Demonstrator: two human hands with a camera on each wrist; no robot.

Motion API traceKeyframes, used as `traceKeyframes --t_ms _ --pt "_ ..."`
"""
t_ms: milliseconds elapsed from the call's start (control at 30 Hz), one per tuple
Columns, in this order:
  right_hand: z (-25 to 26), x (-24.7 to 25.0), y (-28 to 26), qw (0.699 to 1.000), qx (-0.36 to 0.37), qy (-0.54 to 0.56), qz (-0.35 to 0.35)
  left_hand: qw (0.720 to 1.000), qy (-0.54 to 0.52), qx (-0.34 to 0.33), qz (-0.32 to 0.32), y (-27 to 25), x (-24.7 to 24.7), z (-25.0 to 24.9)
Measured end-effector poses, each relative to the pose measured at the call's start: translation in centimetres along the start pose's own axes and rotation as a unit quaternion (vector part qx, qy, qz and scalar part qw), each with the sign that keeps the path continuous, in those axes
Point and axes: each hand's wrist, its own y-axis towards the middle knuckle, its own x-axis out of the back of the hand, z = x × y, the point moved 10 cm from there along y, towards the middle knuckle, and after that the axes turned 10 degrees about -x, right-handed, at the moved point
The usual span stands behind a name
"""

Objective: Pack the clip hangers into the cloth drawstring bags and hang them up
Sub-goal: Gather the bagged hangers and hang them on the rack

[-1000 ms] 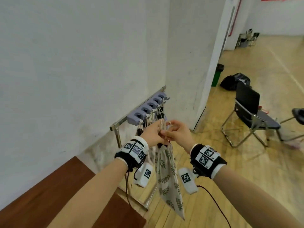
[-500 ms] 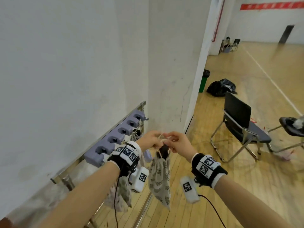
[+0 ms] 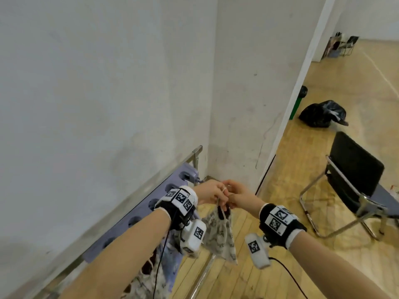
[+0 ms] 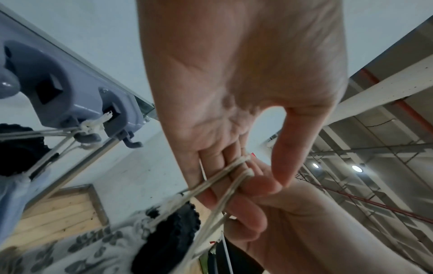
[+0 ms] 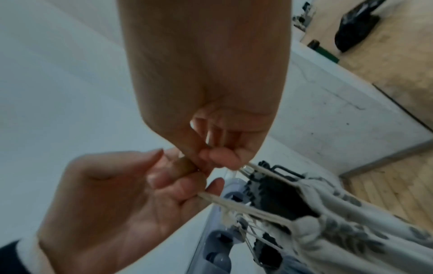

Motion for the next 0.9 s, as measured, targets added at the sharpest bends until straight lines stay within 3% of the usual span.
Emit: traceKeyframes --t_ms 167,300,467,600,767,900 --pt "-0.3 1.7 7.9 0.987 0.0 -0.15 0.065 0.987 0.059 0.054 -0.141 3.6 6.7 3.4" --pt "-1.6 0.9 13.4 0.966 0.006 -0.209 0.153 0.952 0.103 0.113 -0.264 4.2 11.1 6.4" --pt "-1.4 -0.6 18.6 0.952 0.016 -0.222 0.21 0.908 0.106 0.153 -0.377 3.6 14.0 7.8" --pt "-0.9 -2.0 21.3 0.945 0.016 -0.219 0.241 0.875 0.131 0.181 -0.43 3.1 15.1 8.7" --pt "-0.3 -3.2 23.5 0.944 0.048 -0.227 0.235 0.831 0.166 0.216 -0.485 2.9 16.1 9.7" --pt "-2.0 -3.8 24.2 0.945 0.029 -0.226 0.235 0.807 0.17 0.228 -0.517 3.1 15.6 10.4"
